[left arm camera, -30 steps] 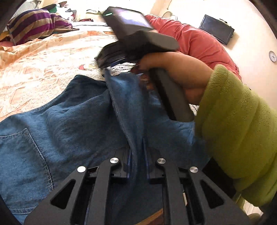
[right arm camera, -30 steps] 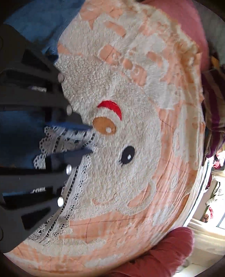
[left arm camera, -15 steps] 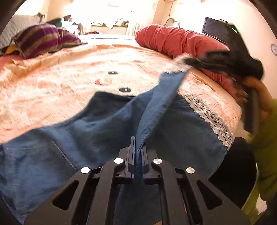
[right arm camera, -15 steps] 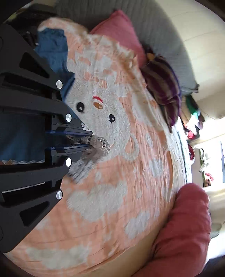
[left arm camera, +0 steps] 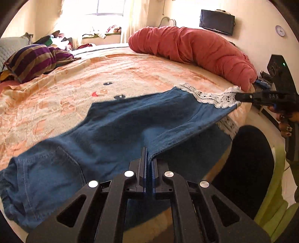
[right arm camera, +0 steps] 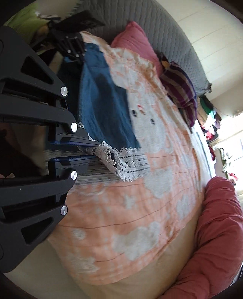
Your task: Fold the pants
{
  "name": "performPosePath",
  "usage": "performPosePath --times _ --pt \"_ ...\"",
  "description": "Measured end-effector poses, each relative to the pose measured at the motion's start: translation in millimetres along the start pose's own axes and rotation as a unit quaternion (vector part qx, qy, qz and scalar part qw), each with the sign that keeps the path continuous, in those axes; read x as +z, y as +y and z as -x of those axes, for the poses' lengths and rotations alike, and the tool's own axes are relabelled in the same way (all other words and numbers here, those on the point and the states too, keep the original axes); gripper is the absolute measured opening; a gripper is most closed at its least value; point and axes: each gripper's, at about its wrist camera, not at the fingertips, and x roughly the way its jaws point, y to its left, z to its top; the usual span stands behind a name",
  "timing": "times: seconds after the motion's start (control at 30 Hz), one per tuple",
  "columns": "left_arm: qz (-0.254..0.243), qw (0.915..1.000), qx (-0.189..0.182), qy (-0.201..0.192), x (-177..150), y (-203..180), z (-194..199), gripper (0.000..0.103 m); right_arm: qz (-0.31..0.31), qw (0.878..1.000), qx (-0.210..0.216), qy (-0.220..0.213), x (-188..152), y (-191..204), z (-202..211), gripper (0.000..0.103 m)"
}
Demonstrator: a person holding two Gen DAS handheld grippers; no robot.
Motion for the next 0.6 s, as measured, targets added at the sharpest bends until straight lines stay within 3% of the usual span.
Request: performPosePath --times 0.17,0.47,0.53,0.6 --pt "-0.011 0.9998 -0.003 0.017 -13.8 -8.1 1.0 0.003 -0.014 1.0 -0.013 0.023 -25.2 -10.3 -5.0 0.005" --pt "-0.028 0.9984 0.005 0.05 -27.0 -18.3 -14.3 0.003 -0.047 0.996 -0.039 0.066 -39.0 -31.0 -23.8 0.005" --pt "-0.031 0.9981 0.01 0.052 -27.9 -19.8 -16.3 0.003 -0.04 0.995 -0.05 0.08 -41.0 -31.0 -26.5 0.01" --pt "-0.031 0.9982 0.011 0.051 -28.3 -20.1 -16.2 0.003 -0.024 0.995 -0.071 0.063 -41.0 -26.5 -16.2 0.02"
